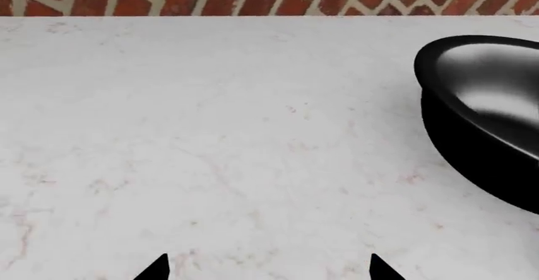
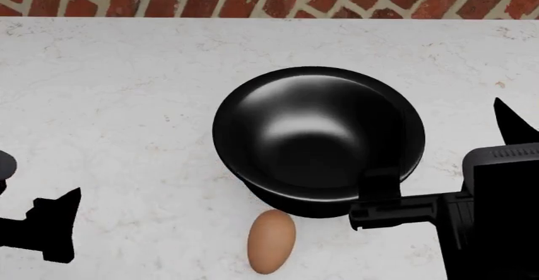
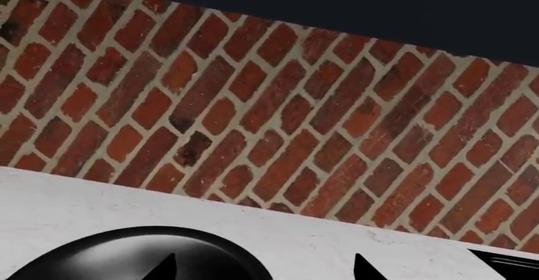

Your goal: Place the eggs and milk next to the bowl.

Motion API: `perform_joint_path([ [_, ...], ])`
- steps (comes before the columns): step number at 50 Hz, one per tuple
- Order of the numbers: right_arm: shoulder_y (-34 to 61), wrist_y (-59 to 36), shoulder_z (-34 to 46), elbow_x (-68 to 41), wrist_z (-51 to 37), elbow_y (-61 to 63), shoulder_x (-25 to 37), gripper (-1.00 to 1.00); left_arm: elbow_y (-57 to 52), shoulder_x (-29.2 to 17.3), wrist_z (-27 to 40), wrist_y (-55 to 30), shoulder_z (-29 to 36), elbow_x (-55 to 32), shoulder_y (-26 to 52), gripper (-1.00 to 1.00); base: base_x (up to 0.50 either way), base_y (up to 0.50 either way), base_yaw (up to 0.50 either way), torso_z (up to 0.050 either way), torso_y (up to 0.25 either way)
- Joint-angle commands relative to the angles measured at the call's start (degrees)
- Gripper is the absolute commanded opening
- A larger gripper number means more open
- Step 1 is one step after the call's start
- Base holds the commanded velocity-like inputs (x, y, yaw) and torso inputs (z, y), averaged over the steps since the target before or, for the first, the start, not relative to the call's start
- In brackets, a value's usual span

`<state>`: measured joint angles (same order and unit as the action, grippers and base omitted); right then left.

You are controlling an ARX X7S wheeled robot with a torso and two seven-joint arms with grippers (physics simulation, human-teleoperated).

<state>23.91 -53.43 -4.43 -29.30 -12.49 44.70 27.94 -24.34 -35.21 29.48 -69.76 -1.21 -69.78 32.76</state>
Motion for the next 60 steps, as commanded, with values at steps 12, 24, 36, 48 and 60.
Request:
perform_joint_path([
  [12,-1.2,3.2,0.7,0.6,0.7,-2.1,-0.2,1.0,-3.1,-4.4,4.5,2.3,-5.1,2.2,-7.1,1.0,0.0,0.0,0.0,0.0,0.0],
  [24,-0.7,3.3,1.2,0.5,0.7,-2.6,-0.1,1.0,-1.4,-7.0,3.4,3.7,-5.9,4.8,-8.8,1.0,0.0,0.0,0.0,0.0,0.0],
  [36,0.2,3.9,3.0,1.2,0.5,-4.0,-0.6,1.0,3.1,-9.1,0.8,5.5,-5.3,7.8,-8.3,1.0,0.0,0.0,0.0,0.0,0.0],
  [48,0.4,2.5,2.6,0.5,0.0,-3.0,-0.1,1.0,10.0,-9.2,-2.0,7.8,-0.8,13.1,-4.3,1.0,0.0,0.0,0.0,0.0,0.0],
  [60,1.4,2.2,3.6,0.5,-0.3,-3.7,-0.2,1.0,16.3,-9.0,-4.0,9.5,3.4,17.6,-0.3,1.0,0.0,0.0,0.0,0.0,0.0],
])
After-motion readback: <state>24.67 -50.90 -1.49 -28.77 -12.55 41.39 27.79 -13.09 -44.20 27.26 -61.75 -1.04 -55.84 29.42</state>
